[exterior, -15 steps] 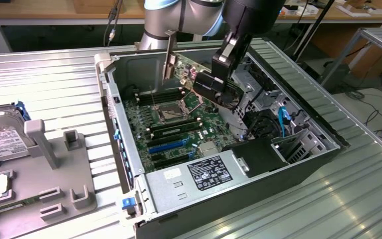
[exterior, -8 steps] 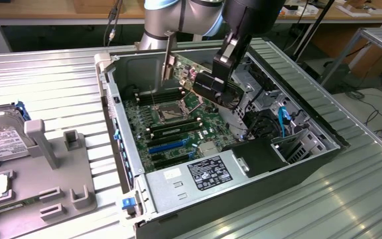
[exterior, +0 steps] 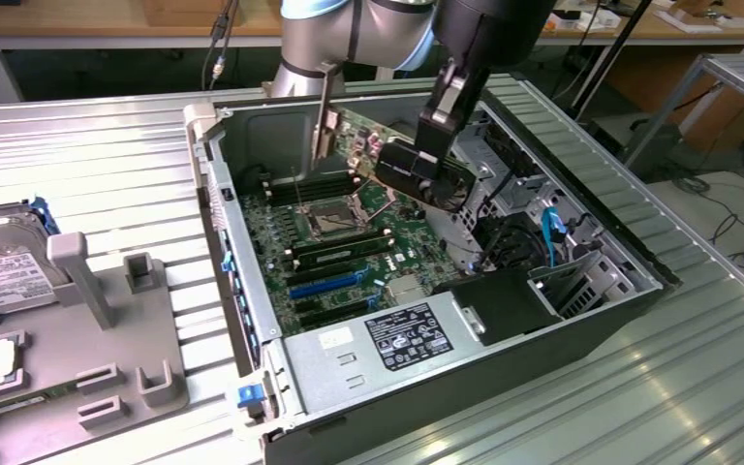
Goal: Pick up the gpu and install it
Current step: 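Insert the gpu into the slot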
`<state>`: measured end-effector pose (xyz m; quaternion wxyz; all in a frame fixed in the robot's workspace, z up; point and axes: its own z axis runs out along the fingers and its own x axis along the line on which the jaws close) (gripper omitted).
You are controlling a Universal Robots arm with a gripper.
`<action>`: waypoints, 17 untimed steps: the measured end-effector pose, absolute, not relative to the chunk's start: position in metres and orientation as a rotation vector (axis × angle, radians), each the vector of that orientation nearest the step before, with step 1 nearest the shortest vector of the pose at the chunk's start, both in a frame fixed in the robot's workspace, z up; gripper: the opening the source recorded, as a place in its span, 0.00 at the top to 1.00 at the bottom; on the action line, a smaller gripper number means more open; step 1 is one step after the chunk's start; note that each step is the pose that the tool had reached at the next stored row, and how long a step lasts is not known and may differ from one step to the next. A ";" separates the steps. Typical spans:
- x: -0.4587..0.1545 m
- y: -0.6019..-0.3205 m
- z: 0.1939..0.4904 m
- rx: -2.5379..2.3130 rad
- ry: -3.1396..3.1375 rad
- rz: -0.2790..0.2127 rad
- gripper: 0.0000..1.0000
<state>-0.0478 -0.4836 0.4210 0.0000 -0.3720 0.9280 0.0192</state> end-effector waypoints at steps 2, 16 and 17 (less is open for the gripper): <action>-0.048 -0.484 0.421 -1.183 2.910 0.060 0.73; -0.048 -0.484 0.421 -1.294 2.864 0.060 0.73; -0.048 -0.484 0.421 -1.301 2.861 0.060 0.73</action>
